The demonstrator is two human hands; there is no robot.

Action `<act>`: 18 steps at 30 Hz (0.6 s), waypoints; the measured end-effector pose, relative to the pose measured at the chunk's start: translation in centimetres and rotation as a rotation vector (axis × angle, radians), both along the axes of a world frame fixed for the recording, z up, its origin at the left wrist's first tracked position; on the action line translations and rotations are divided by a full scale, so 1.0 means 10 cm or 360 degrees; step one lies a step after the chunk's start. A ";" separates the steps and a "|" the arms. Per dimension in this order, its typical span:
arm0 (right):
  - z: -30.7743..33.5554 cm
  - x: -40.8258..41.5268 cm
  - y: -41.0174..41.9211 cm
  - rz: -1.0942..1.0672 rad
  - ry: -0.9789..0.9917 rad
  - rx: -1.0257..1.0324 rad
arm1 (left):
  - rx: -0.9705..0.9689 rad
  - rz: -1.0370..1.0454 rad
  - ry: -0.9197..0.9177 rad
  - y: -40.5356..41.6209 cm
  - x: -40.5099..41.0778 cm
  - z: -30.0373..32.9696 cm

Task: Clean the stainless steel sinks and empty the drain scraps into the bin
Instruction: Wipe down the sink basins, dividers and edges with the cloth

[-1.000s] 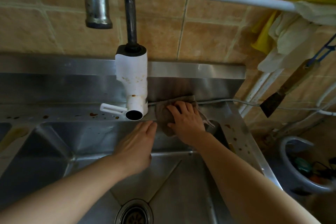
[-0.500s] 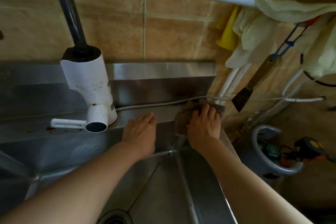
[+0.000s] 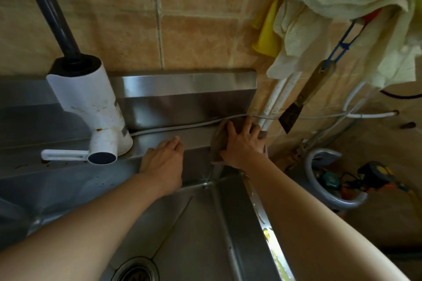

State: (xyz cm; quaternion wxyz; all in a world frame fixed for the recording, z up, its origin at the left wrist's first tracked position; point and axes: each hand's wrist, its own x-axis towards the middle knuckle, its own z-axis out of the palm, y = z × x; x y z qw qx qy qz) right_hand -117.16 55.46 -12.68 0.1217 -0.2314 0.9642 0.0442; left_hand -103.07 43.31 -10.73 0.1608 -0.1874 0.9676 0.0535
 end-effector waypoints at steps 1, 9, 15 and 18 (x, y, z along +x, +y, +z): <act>0.01 0.03 0.02 0.0005 -0.0014 0.0002 | 0.0008 0.0017 -0.0015 0.01 0.00 0.00; 0.03 0.82 0.78 0.0029 0.0078 -0.0099 | 0.0006 0.0050 0.0008 0.19 -0.03 0.08; -0.08 1.57 1.53 -0.0121 0.0224 -0.0122 | 0.0227 -0.0336 0.0138 0.73 -0.30 0.10; -0.17 1.59 1.53 -0.0159 0.0186 -0.0104 | 0.0224 -0.0445 0.0077 0.82 -0.40 0.05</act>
